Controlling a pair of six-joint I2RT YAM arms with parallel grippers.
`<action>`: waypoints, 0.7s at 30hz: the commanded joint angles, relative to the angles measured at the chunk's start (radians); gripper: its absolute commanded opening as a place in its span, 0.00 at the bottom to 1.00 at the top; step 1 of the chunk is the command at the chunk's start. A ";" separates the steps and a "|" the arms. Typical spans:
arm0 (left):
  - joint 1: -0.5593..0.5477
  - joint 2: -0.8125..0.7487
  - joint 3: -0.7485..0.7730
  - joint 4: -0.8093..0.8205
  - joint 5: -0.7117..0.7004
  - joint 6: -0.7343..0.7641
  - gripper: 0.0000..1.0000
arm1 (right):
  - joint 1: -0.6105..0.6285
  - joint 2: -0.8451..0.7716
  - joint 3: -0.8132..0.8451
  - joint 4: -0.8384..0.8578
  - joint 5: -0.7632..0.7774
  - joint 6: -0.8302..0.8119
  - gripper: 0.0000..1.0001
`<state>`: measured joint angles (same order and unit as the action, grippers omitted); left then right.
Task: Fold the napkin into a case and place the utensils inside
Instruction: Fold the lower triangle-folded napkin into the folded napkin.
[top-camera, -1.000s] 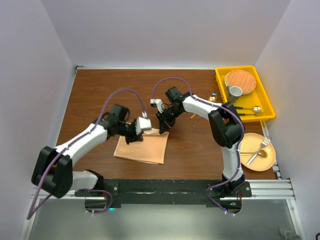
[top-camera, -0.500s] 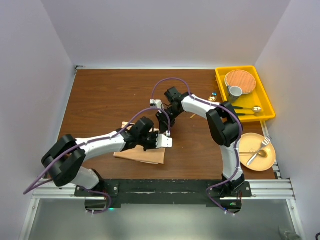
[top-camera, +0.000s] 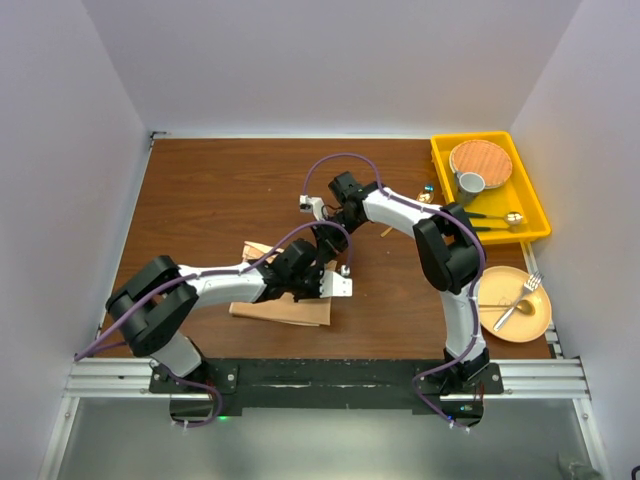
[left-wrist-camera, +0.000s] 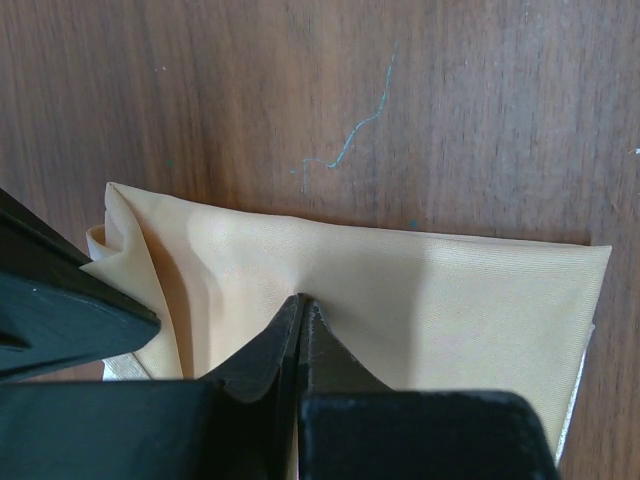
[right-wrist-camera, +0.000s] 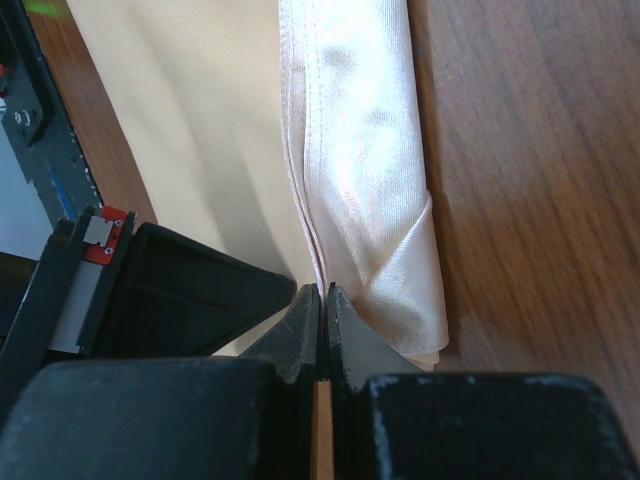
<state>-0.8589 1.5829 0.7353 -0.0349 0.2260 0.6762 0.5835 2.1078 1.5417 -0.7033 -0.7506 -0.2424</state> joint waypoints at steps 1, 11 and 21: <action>-0.003 0.025 -0.007 0.001 -0.013 -0.007 0.00 | 0.006 -0.062 -0.002 -0.024 -0.049 0.026 0.00; -0.003 0.028 0.006 -0.011 -0.010 -0.024 0.00 | 0.010 -0.045 -0.080 0.010 -0.039 0.025 0.00; -0.003 -0.026 0.099 -0.113 0.059 -0.064 0.06 | 0.009 0.027 -0.100 0.077 -0.006 0.097 0.00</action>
<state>-0.8589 1.5864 0.7502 -0.0544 0.2256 0.6609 0.5888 2.1086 1.4471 -0.6655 -0.7723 -0.1795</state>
